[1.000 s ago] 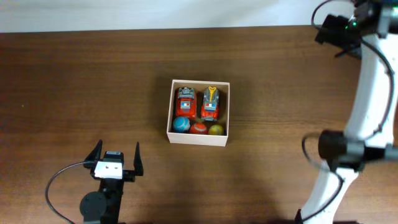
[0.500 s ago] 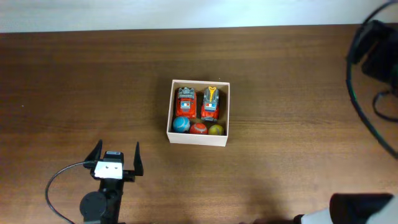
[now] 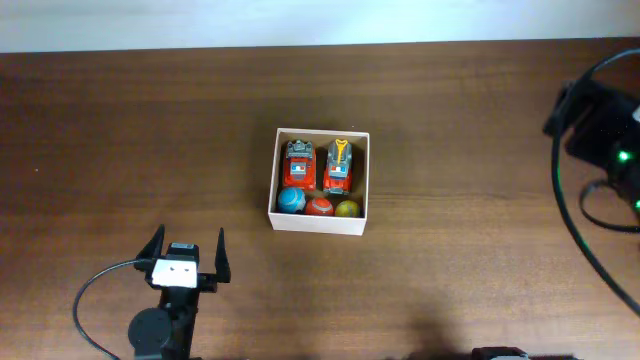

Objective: Pack container

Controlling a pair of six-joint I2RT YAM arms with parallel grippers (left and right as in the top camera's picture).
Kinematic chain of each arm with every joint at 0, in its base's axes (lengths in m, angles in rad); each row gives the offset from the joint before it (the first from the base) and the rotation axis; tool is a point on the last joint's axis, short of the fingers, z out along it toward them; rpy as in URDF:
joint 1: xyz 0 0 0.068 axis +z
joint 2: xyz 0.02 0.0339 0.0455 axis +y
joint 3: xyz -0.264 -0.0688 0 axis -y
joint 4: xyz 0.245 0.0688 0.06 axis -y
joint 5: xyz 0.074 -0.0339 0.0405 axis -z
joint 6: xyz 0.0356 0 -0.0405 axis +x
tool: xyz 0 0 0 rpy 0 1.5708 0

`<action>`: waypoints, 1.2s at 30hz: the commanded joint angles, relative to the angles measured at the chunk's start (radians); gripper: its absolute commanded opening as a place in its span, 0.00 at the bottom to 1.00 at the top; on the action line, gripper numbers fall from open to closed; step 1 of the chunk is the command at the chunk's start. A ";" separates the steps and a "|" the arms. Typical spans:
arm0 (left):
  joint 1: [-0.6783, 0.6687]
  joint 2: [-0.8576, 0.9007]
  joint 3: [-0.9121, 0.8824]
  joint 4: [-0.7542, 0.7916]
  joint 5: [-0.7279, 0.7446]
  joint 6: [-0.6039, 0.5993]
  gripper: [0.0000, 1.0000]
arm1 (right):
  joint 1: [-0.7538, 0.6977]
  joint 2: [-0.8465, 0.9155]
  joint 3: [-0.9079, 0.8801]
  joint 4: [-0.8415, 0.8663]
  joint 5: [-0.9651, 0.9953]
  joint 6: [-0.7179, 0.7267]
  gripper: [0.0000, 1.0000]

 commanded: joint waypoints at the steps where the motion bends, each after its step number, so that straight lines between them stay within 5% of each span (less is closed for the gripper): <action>1: 0.002 -0.010 -0.007 -0.001 -0.007 0.016 0.99 | 0.019 -0.109 -0.264 0.188 0.014 0.005 0.99; 11: 0.002 -0.010 -0.007 -0.001 -0.007 0.016 0.99 | 0.073 -0.404 -0.969 0.879 0.011 0.005 0.99; 23: 0.002 -0.010 -0.007 -0.001 -0.007 0.016 0.99 | 0.080 -0.769 -1.600 1.514 -0.013 0.005 0.99; 36: 0.002 -0.010 -0.007 -0.001 -0.007 0.016 0.99 | 0.080 -1.122 -1.913 1.553 -0.065 0.005 0.99</action>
